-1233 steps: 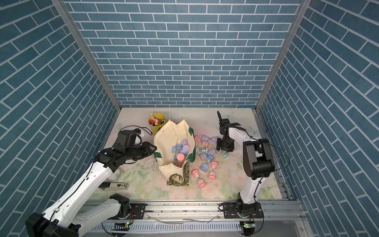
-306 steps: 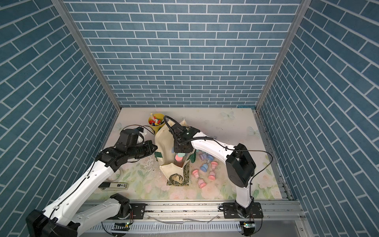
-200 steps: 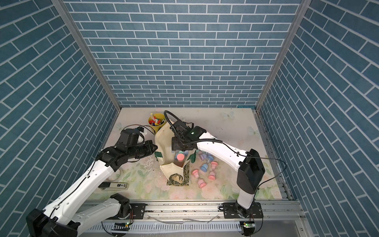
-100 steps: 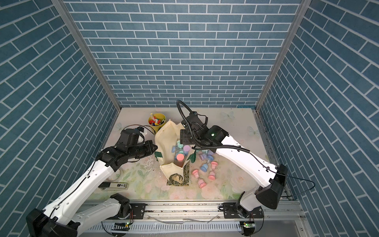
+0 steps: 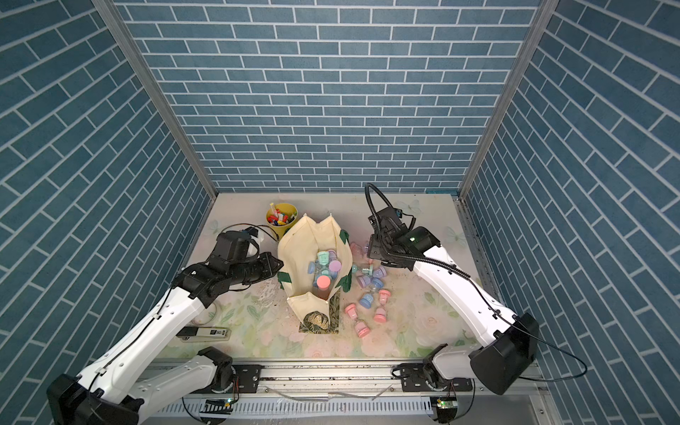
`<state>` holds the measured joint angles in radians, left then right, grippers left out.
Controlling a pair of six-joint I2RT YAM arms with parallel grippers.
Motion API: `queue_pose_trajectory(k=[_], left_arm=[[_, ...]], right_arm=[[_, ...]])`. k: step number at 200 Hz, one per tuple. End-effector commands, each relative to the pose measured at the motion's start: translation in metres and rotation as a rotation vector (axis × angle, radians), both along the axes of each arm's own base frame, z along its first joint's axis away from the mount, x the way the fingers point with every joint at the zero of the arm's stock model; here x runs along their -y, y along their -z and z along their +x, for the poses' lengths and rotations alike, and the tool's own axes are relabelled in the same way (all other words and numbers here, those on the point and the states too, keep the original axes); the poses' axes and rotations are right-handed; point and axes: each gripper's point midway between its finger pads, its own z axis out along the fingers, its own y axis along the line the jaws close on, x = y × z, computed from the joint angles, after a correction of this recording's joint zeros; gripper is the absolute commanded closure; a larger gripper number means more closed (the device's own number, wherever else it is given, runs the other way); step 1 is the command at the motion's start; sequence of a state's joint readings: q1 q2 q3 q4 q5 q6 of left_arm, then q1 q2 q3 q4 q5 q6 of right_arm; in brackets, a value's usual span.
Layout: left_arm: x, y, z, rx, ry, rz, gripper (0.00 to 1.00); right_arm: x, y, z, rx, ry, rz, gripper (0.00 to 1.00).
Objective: Put the hourglass into the canvas bag
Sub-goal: Pick up the hourglass from the center of the board.
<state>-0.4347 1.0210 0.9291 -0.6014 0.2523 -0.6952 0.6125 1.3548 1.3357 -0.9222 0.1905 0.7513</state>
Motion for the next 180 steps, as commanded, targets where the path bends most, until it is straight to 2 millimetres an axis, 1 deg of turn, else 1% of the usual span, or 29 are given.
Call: queue_pose_trajectory(k=[1, 24, 35, 53, 80, 105, 131, 155, 180], left_arm=[[-0.001, -0.008, 0.000, 0.016, 0.007, 0.014, 0.82], [-0.001, -0.008, 0.000, 0.014, 0.004, 0.020, 0.82], [-0.001, -0.007, 0.000, 0.012, 0.004, 0.022, 0.82], [-0.001, -0.006, 0.000, 0.009, 0.002, 0.019, 0.82], [-0.001, -0.006, 0.001, 0.005, 0.000, 0.020, 0.82], [-0.002, -0.005, 0.001, 0.002, -0.001, 0.024, 0.82], [-0.002, -0.004, 0.001, -0.003, -0.001, 0.027, 0.82], [-0.001, -0.004, 0.000, -0.006, 0.000, 0.028, 0.82], [-0.002, -0.003, 0.001, -0.010, -0.001, 0.034, 0.82]], right_arm=[[-0.002, 0.020, 0.004, -0.097, -0.070, 0.022, 0.31], [-0.006, 0.034, 0.022, -0.124, -0.181, -0.042, 0.23], [-0.009, 0.040, 0.032, -0.136, -0.227, -0.047, 0.21], [-0.011, 0.054, 0.049, -0.170, -0.285, -0.071, 0.21], [-0.007, 0.079, 0.072, -0.219, -0.358, -0.190, 0.22], [-0.011, 0.091, 0.091, -0.219, -0.413, -0.237, 0.23], [-0.014, 0.101, 0.104, -0.239, -0.438, -0.259, 0.25], [-0.013, 0.120, 0.113, -0.275, -0.442, -0.286, 0.27], [-0.013, 0.140, 0.118, -0.313, -0.445, -0.267, 0.29]])
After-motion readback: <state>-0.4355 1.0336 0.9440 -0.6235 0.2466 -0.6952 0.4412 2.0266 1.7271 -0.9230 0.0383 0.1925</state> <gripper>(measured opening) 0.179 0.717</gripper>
